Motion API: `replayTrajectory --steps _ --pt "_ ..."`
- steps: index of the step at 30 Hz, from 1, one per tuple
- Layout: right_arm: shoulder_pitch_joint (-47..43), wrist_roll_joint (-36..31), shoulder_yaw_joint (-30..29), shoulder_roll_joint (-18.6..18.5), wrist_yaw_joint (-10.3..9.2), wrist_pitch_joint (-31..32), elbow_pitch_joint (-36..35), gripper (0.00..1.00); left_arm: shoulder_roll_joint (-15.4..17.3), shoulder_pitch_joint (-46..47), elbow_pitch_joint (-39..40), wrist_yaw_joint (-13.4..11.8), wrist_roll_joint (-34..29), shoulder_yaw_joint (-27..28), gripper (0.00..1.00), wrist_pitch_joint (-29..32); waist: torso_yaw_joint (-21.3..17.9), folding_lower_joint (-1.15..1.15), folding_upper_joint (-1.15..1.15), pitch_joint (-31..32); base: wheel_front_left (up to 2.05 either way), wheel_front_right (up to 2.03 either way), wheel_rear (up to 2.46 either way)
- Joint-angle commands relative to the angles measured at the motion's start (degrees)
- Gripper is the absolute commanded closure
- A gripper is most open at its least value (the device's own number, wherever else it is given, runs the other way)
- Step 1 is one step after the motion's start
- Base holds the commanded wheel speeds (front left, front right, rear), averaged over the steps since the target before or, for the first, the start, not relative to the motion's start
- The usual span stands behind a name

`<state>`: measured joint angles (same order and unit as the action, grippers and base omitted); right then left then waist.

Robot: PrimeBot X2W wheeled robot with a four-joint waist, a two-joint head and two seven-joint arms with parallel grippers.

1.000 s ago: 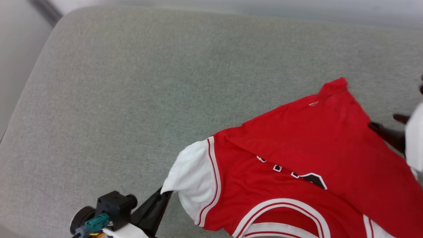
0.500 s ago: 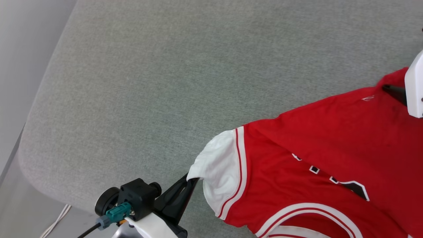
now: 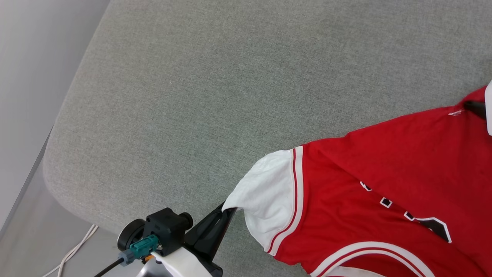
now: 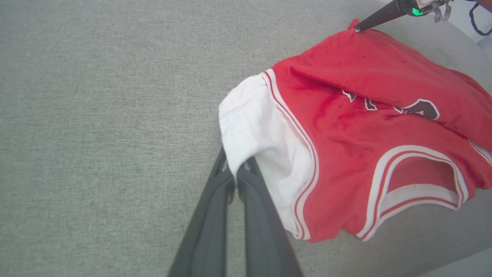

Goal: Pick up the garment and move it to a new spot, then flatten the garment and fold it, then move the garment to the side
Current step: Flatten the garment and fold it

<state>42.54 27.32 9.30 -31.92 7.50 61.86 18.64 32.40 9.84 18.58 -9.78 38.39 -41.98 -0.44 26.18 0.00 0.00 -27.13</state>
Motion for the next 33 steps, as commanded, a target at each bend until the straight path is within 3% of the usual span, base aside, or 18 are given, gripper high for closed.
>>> replayTrajectory --steps 1,10,19,24,25,28,33 --pt "-5.0 0.2 2.3 0.8 -0.02 0.7 3.8 1.0 -0.2 0.4 -0.2 0.1 0.2 0.1 1.0 -0.4 -0.1 0.0 0.0 0.3 0.0 0.0 0.0" --pt "-0.8 1.5 2.0 1.2 -0.02 -7.0 4.0 1.0 1.8 0.5 0.1 -0.9 -0.1 1.6 1.0 -0.4 -4.0 0.0 0.0 5.5 0.0 0.0 0.0" --pt "1.9 7.8 7.4 1.6 -0.02 -15.4 1.6 1.0 6.4 0.4 4.2 -4.0 0.7 6.9 1.0 0.6 -11.9 0.0 0.0 14.2 0.0 0.0 0.0" --pt "2.8 11.1 9.2 -0.3 -0.02 -19.3 -2.2 1.0 9.3 1.1 7.8 -6.0 1.6 11.3 1.0 0.4 -15.9 0.0 0.0 17.4 0.0 0.0 0.0" --pt "3.5 12.9 8.0 -1.0 -0.02 -21.9 -4.7 1.0 10.2 2.4 9.3 -6.9 2.2 14.3 1.0 -0.2 -18.1 0.0 0.0 18.6 0.0 0.0 0.0" --pt "3.4 13.9 6.8 -1.9 -0.02 -23.6 -7.4 1.0 11.0 4.2 10.5 -7.5 2.5 16.6 1.0 -0.3 -19.8 0.0 0.0 19.7 0.0 0.0 0.0" --pt "2.0 16.2 3.7 -0.4 -0.02 -23.8 -13.6 1.0 12.1 7.6 12.3 -8.3 2.2 20.0 1.0 -0.2 -22.8 0.0 0.0 20.8 0.0 0.0 0.0"
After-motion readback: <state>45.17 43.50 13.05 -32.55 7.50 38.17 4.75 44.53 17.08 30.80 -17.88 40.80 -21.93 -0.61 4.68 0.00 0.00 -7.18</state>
